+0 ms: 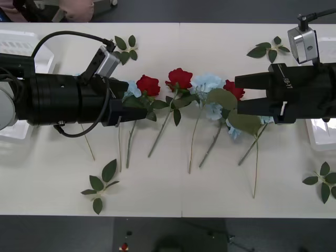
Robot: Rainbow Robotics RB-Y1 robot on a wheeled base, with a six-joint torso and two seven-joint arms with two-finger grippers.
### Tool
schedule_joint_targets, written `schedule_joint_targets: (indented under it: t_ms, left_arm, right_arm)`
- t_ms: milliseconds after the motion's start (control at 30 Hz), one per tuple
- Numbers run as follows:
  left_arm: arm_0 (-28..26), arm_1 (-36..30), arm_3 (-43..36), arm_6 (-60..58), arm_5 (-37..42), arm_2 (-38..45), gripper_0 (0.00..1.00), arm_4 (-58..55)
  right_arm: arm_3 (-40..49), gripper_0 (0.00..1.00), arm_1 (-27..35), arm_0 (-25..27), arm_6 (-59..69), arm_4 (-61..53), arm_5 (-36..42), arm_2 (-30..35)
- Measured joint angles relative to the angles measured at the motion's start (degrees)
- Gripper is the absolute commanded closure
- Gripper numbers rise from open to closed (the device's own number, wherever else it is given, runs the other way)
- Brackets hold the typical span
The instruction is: Put the red flowers into the right box and the blue flowers into the left box
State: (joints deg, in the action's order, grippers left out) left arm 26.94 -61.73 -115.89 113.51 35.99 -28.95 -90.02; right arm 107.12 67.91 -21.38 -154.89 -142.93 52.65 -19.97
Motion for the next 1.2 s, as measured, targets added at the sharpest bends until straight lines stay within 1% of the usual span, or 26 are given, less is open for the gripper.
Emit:
schedule_joint_targets:
  t_ms: [1200]
  left_arm:
    - [0.0,0.0,0.0,0.0,0.0,0.0,0.0,0.0]
  right_arm:
    - [0.0,0.0,0.0,0.0,0.0,0.0,0.0,0.0]
